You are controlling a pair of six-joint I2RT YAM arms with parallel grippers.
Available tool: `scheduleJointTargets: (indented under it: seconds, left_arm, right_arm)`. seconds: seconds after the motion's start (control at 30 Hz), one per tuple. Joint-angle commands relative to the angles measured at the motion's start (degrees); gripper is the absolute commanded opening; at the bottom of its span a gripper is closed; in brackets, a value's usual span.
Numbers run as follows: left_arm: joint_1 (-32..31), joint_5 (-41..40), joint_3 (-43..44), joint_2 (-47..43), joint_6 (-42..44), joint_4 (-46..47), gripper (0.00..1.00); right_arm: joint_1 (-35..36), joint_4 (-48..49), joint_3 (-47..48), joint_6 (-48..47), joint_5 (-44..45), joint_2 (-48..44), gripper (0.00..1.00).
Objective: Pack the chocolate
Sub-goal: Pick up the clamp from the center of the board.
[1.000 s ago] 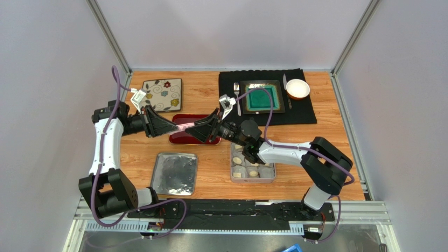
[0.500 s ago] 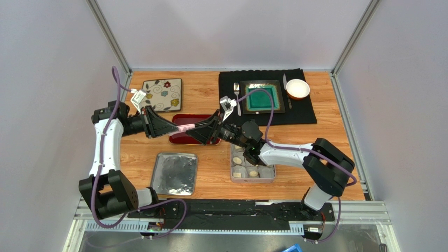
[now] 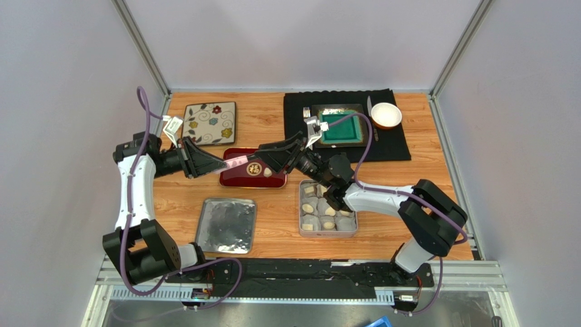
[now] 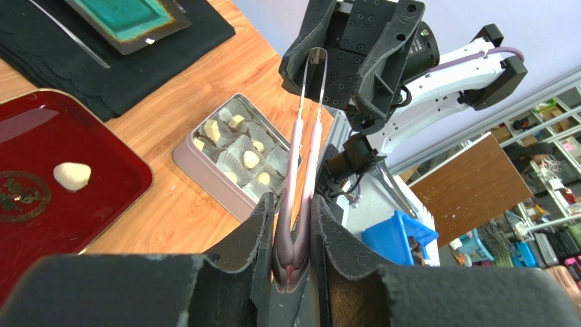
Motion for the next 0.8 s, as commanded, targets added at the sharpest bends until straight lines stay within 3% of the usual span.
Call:
scheduleJointTargets:
  seconds: [0.0, 0.43, 0.77]
  left_arm:
    - [1.46, 11.73, 1.15, -0.83, 0.56, -4.7, 0.0]
    - [1.81, 11.65, 6.59, -1.09, -1.54, -4.79, 0.0]
    - [1.9, 11.82, 8.36, -1.19, -1.55, -4.79, 0.0]
  right_arm:
    - [0.72, 10.36, 2.54, 2.07, -2.38, 0.6, 0.53]
    - [2.65, 18.71, 2.54, 5.94, -0.8, 7.46, 0.66]
    - [2.74, 19.07, 5.09, 8.48, -0.54, 9.57, 0.66]
